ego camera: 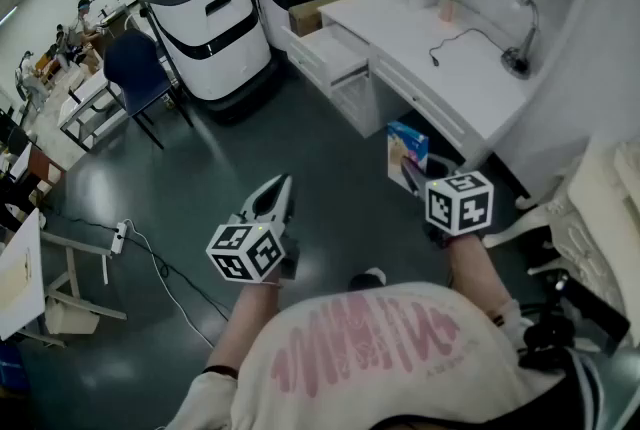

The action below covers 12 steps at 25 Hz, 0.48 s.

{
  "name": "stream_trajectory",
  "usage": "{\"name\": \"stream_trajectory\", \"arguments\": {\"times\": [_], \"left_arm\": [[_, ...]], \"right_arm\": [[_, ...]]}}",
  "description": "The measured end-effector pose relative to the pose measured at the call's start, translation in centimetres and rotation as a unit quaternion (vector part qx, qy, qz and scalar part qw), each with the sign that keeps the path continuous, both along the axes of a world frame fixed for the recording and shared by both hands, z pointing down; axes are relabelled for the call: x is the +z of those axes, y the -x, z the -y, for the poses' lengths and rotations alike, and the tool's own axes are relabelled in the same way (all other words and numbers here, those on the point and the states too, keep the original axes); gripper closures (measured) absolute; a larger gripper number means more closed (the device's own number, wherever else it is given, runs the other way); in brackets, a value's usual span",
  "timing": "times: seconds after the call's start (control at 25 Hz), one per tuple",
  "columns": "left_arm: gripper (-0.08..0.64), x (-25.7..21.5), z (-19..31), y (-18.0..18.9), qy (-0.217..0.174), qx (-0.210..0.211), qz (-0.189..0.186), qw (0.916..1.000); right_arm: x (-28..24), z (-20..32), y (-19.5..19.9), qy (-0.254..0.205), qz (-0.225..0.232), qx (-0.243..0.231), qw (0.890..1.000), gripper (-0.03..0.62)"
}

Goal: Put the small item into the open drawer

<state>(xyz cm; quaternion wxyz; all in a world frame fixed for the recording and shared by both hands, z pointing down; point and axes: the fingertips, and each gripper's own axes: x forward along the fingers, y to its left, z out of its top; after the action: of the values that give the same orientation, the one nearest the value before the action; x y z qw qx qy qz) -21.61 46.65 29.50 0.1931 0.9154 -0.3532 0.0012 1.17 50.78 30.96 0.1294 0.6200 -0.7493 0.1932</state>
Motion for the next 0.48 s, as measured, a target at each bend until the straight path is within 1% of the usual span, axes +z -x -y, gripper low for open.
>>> {"name": "stream_trajectory", "arguments": {"times": [0.48], "left_arm": [[0.531,0.4,-0.4,-0.1,0.004,0.004,-0.002,1.0000]], "right_arm": [[1.0,-0.7,-0.2,0.014,-0.006,0.005,1.000,0.509]]}}
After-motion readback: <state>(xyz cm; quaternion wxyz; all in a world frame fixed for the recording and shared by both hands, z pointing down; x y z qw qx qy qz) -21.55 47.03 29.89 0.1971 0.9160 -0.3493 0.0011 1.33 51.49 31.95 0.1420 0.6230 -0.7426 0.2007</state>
